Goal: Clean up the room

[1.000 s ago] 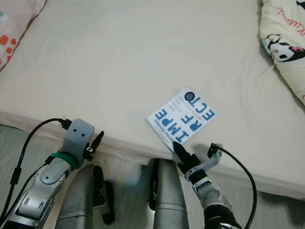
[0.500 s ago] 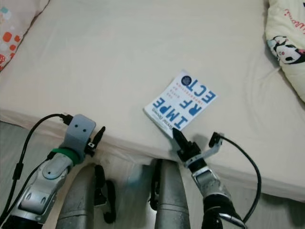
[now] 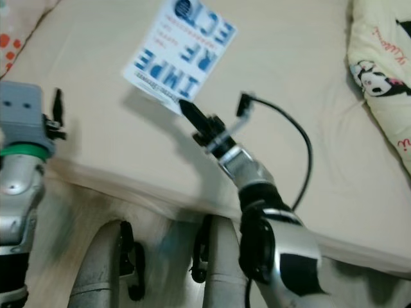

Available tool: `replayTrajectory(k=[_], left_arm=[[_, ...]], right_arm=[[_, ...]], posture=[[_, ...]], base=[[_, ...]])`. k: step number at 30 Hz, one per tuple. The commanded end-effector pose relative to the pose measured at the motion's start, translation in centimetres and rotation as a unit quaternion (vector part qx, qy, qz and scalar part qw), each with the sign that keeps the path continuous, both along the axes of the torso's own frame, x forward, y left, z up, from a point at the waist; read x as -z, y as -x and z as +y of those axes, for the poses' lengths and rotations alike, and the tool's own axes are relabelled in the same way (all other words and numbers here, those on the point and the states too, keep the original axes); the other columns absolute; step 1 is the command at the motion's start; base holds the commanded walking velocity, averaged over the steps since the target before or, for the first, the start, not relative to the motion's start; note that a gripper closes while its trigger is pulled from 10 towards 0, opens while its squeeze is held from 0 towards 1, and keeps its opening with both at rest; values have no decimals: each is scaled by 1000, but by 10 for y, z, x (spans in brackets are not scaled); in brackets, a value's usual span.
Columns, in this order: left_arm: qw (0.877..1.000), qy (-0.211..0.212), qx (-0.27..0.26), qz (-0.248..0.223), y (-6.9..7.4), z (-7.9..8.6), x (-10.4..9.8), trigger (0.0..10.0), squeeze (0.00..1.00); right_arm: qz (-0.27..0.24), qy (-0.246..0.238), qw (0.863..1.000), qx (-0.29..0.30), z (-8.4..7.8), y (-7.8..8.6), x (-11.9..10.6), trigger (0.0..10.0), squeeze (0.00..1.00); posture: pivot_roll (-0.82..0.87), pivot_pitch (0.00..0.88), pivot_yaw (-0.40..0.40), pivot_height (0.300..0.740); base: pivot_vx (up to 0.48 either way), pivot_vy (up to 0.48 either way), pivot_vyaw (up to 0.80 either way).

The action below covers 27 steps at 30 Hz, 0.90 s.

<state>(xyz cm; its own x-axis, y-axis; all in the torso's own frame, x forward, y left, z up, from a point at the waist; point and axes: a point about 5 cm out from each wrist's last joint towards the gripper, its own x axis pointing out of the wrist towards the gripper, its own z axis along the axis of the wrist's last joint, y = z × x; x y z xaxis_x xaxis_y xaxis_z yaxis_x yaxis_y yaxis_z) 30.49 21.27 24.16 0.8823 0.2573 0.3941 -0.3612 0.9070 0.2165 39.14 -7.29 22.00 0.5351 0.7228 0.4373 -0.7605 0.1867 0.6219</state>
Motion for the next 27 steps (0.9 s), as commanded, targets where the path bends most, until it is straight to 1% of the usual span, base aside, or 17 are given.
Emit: replayTrajectory(k=[1, 3, 4, 6, 7, 8, 9, 10, 11, 12, 14, 16, 17, 18, 19, 22, 27], left_arm=[[1000, -1, -13, 6, 6, 1, 3, 10000, 0], [1000, 1, -11, 5, 7, 0, 3, 10000, 0], [1000, 1, -5, 7, 7, -3, 4, 10000, 0], [1000, 1, -5, 7, 7, -3, 4, 10000, 0], [1000, 3, 6, 10, 7, -8, 6, 10000, 0], [1000, 3, 6, 10, 7, -8, 6, 10000, 0], [1000, 4, 16, 15, 7, -12, 8, 10000, 0], [1000, 4, 16, 15, 7, -12, 8, 10000, 0], [999, 5, 25, 22, 7, -15, 11, 10000, 0], [999, 8, 33, 30, 7, -18, 14, 10000, 0], [999, 8, 33, 30, 7, -18, 14, 10000, 0], [999, 9, 38, 35, 6, -21, 16, 10000, 0], [998, 11, 42, 39, 5, -24, 17, 10000, 0], [998, 11, 42, 39, 5, -24, 17, 10000, 0], [998, 12, 46, 42, 4, -27, 18, 10000, 0], [997, 17, 55, 47, 3, -32, 20, 10000, 0], [996, 24, 64, 57, 2, -36, 24, 10000, 0]], right_arm=[[-12, 5, 1000, -25, 9, 1, -6, 0, 0], [-17, 15, 999, -25, 13, 0, -11, 0, 0], [-3, 37, 999, -4, 14, -2, -9, 5137, 0], [-3, 37, 999, -4, 14, -2, -9, 5137, 0], [34, 70, 996, 43, 9, -6, 3, 10000, 0], [34, 70, 996, 43, 9, -6, 3, 10000, 0], [71, 95, 989, 88, 1, -8, 17, 10000, 0], [71, 95, 989, 88, 1, -8, 17, 10000, 0], [99, 113, 981, 119, -9, -7, 33, 10000, 0], [119, 123, 976, 137, -19, -5, 47, 10000, 1000], [119, 123, 976, 137, -19, -5, 47, 10000, 1000], [128, 121, 974, 140, -27, -3, 54, 10000, 1000], [132, 123, 973, 142, -34, -2, 58, 10000, 443], [132, 123, 973, 142, -34, -2, 58, 10000, 443], [132, 126, 973, 143, -40, -2, 60, 10000, 0], [129, 133, 968, 167, -58, -2, 61, 10000, 0], [107, 147, 965, 188, -68, 0, 64, 10000, 0]], posture=[[86, 318, -51, 620], [87, 317, -52, 620], [87, 317, -56, 620], [87, 317, -56, 620], [87, 317, -58, 620], [87, 317, -58, 620], [84, 320, -56, 620], [84, 320, -56, 620], [72, 323, -49, 620], [67, 323, -46, 620], [67, 323, -46, 620], [61, 323, -43, 620], [50, 320, -39, 620], [50, 320, -39, 620], [44, 318, -39, 620], [37, 313, -39, 620], [28, 304, -37, 620]], base=[[0, 0, 0], [0, 0, 0], [0, 0, 0], [0, 0, 0], [0, 0, 0], [0, 0, 0], [0, 0, 0], [0, 0, 0], [0, 0, 0], [0, 0, 0], [0, 0, 0], [0, 0, 0], [0, 0, 0], [0, 0, 0], [0, 0, 0], [0, 0, 0], [0, 0, 0]])
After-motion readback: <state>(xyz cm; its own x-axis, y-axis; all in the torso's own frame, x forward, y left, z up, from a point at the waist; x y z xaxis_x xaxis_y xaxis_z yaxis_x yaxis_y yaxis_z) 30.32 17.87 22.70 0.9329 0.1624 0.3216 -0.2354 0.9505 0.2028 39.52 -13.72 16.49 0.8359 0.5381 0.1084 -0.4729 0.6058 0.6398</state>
